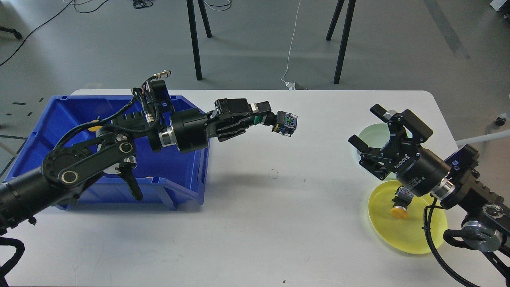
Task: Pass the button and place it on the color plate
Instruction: 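Lift the green button and extend the left gripper toward the table center, then move the right gripper to the left gripper and grasp the green button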
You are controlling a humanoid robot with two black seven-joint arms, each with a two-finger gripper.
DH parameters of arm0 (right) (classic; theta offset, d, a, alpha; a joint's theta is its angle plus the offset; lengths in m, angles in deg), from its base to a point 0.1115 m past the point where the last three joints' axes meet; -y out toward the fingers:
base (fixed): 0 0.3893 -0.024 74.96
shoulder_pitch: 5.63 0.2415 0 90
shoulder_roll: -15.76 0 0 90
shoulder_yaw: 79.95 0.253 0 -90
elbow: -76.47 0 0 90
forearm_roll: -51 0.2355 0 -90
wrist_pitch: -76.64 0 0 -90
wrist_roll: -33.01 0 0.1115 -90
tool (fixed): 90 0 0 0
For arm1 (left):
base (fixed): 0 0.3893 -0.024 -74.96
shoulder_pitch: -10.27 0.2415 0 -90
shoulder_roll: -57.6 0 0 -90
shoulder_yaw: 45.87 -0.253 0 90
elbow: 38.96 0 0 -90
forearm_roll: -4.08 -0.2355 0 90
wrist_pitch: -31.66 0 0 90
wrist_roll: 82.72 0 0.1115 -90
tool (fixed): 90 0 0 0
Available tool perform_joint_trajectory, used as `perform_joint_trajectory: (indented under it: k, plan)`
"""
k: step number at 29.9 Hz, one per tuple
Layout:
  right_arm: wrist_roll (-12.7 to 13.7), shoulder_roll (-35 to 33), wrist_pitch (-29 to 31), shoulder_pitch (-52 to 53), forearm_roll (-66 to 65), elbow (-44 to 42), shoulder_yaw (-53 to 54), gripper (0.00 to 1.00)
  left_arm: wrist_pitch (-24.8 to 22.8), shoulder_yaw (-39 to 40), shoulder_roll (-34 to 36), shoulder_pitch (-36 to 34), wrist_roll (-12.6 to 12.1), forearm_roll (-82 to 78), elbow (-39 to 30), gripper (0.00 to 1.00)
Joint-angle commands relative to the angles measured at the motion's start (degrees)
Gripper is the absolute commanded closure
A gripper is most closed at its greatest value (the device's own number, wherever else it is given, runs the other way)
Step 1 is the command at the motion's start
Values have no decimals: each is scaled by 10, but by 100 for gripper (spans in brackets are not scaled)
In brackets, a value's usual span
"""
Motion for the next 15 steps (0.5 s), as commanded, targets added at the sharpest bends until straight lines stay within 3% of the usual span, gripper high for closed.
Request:
perform_joint_trajectory:
  k: [1,6,15]
  plan:
    - [0,44,-6,32,-7,-4,-37,1,0,1,-1,2,0,0,0,91]
    - [0,116,-22,47,-8,-23,-65,1,0,4,-1,2,0,0,0,91]
    - [0,177,-27,54,-4,-74,-65,1,0,10,-2,9,0,0,-1,91]
